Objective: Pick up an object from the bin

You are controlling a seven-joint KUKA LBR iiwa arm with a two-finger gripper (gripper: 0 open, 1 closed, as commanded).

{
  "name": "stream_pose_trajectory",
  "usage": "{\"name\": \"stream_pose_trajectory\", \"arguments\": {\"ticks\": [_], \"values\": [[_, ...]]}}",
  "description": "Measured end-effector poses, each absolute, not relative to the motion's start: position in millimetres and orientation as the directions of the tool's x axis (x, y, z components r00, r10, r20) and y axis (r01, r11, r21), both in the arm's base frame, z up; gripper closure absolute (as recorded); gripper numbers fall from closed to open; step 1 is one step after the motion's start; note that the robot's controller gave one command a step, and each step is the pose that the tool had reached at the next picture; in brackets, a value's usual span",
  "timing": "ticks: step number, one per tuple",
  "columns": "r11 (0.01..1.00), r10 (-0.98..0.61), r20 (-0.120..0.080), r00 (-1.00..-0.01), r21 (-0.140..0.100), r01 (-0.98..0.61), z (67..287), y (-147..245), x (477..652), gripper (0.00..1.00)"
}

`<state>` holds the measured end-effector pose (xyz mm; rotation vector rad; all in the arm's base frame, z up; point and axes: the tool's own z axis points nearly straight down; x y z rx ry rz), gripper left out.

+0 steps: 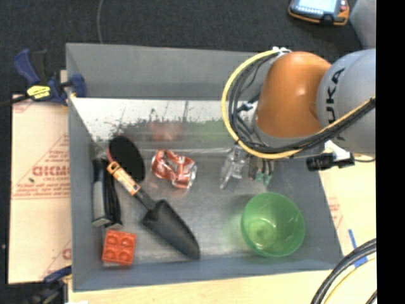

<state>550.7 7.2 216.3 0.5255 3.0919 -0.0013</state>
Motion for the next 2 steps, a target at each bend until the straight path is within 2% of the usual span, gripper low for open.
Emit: {"name": "stream_pose_trajectory", "arguments": {"ticks": [1, 2], "values": [[0.994, 0.112, -0.012, -0.994, -0.002, 0.112, 289.4, -25.1, 531.9, 0.0], [0.994, 0.112, -0.008, -0.994, -0.002, 0.112, 287.1, -24.6, 531.6, 0.0]]}}
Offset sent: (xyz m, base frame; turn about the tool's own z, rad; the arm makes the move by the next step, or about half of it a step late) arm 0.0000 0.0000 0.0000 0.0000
